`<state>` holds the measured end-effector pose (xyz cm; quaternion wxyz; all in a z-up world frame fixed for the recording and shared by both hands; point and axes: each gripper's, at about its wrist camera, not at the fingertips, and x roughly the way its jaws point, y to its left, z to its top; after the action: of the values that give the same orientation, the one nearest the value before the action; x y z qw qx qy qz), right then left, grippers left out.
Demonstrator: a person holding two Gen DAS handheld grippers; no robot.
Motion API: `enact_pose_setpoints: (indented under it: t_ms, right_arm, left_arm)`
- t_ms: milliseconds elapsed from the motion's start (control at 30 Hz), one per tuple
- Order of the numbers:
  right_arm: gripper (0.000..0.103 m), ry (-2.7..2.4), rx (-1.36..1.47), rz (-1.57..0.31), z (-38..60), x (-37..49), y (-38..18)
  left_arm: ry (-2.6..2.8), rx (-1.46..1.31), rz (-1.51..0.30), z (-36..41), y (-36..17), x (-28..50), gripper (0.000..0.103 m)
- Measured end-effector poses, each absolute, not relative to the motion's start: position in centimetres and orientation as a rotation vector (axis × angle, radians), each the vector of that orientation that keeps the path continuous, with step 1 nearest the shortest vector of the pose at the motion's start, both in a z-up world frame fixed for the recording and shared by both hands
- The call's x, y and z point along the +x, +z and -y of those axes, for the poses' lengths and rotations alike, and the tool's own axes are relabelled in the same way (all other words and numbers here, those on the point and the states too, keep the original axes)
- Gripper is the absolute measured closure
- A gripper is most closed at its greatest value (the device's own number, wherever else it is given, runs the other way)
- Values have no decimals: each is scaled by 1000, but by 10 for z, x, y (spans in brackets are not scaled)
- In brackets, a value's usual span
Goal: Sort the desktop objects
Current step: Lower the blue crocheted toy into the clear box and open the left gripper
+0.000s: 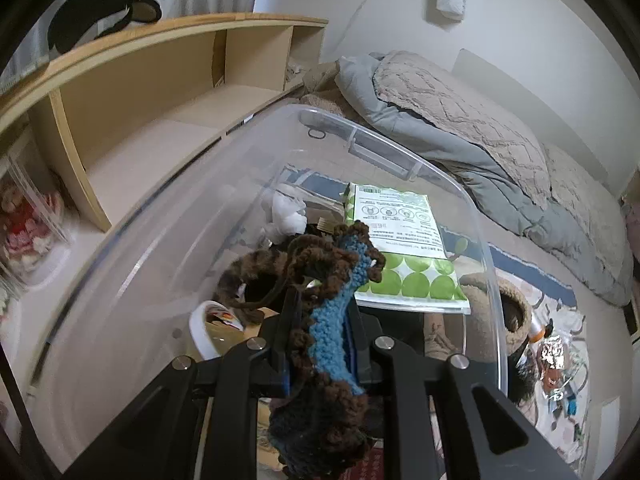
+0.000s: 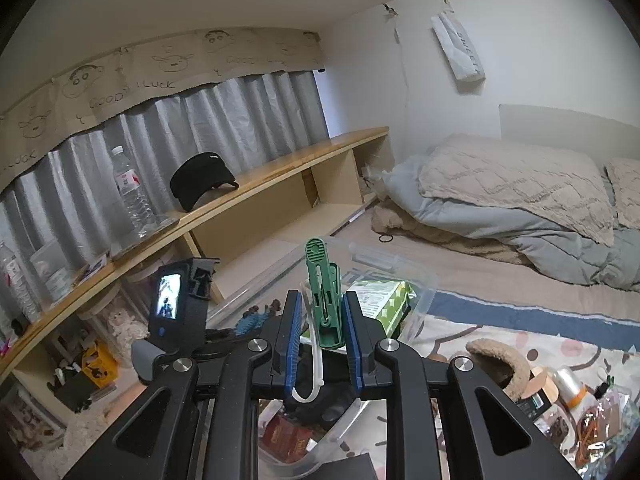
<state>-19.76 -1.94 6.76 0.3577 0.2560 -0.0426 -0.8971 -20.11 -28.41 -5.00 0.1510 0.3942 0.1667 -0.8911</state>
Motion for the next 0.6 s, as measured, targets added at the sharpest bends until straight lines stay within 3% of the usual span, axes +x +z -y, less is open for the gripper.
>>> enact_pose_setpoints:
  t_ms: [133,233,267,300,367,600]
  right_arm:
    - [82,-2319,667,118,17,-199,66]
    - [82,-2317,678,128,17,-202,64]
    - [82,-2313,682,128,18,-202,62]
    - [82,-2311,686,128,18,-202,61]
    - [82,-2306,692,120,21,-202,59]
    - [82,-2272,742,117,34,-207,44]
  left_arm:
    - [-2555,1120,-558,290,-49,-202,83]
    - [-2532,1134,-634,297,-54,-202,77]
    - [-2531,1127,-671,300,-54,-202,63]
    - [-2538,1110,-701,303,-53,-200,41]
    - [-2550,1052,-735,307,-48,-194,23]
    - [-2565,967,-676,308,-34,-178,23]
